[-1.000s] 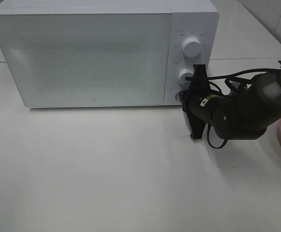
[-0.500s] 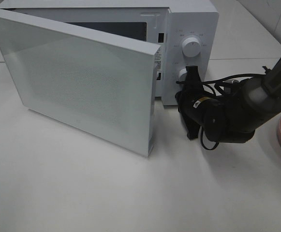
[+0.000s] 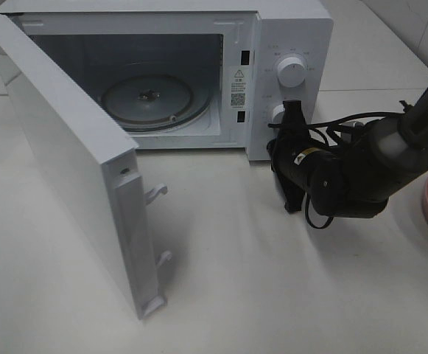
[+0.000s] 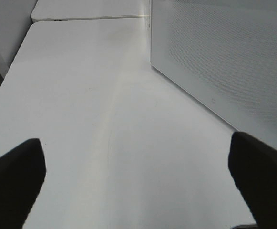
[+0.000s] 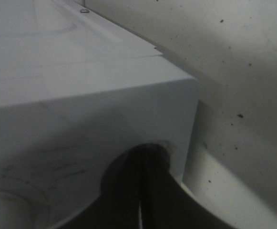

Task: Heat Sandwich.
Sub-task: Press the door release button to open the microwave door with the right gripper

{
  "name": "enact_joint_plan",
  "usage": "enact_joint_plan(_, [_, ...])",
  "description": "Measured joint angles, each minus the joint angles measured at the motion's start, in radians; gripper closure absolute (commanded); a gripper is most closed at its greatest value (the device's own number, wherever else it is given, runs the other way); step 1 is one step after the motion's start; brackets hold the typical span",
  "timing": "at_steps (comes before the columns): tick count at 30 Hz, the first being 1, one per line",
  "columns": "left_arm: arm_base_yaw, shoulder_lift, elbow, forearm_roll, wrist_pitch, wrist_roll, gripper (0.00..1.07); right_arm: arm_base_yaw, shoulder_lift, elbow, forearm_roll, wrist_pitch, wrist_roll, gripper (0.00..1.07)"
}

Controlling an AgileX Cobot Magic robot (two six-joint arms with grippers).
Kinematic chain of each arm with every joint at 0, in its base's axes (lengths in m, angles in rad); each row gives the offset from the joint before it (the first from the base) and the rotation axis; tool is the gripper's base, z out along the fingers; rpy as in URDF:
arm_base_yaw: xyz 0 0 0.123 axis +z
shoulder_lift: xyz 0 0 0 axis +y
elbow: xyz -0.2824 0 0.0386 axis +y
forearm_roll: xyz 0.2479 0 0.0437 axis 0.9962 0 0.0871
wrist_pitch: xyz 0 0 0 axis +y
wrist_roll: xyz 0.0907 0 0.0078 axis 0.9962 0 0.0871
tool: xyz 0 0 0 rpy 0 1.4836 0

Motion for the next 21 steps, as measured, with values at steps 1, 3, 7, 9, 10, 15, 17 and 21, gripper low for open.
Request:
enact_joint_plan(1, [0.000, 0.000, 0.000, 0.000, 0.000, 0.000, 0.05, 0.000, 0.000, 0.000, 0.000, 0.003, 0.002, 1.06])
enact_joint_plan(3, [0.000, 0.000, 0.000, 0.000, 0.000, 0.000, 0.05, 0.000, 0.000, -0.005, 0.004, 0.017, 0.007, 1.06])
enact_joint_plan(7, [0.000, 0.000, 0.000, 0.000, 0.000, 0.000, 0.05, 0.000, -0.002, -0.008, 0.007, 0.033, 0.008, 1.06])
enact_joint_plan(9, [0.000, 0.000, 0.000, 0.000, 0.000, 0.000, 0.05, 0.000, -0.002, -0.009, 0.008, 0.039, 0.009, 1.06])
enact_joint_plan(10, [0.000, 0.000, 0.000, 0.000, 0.000, 0.000, 0.05, 0.000, -0.004, -0.011, 0.009, 0.045, 0.009, 1.06])
enact_joint_plan(15, [0.000, 0.000, 0.000, 0.000, 0.000, 0.000, 0.05, -0.004, -0.025, -0.019, 0.015, 0.105, 0.028, 1.06])
enact_joint_plan(17, [0.000, 0.000, 0.000, 0.000, 0.000, 0.000, 0.05, -0.011, -0.032, -0.025, 0.008, 0.138, 0.033, 1.06])
enact_joint_plan(21, [0.000, 0.000, 0.000, 0.000, 0.000, 0.000, 0.05, -0.017, -0.046, -0.030, -0.002, 0.180, 0.052, 1.06])
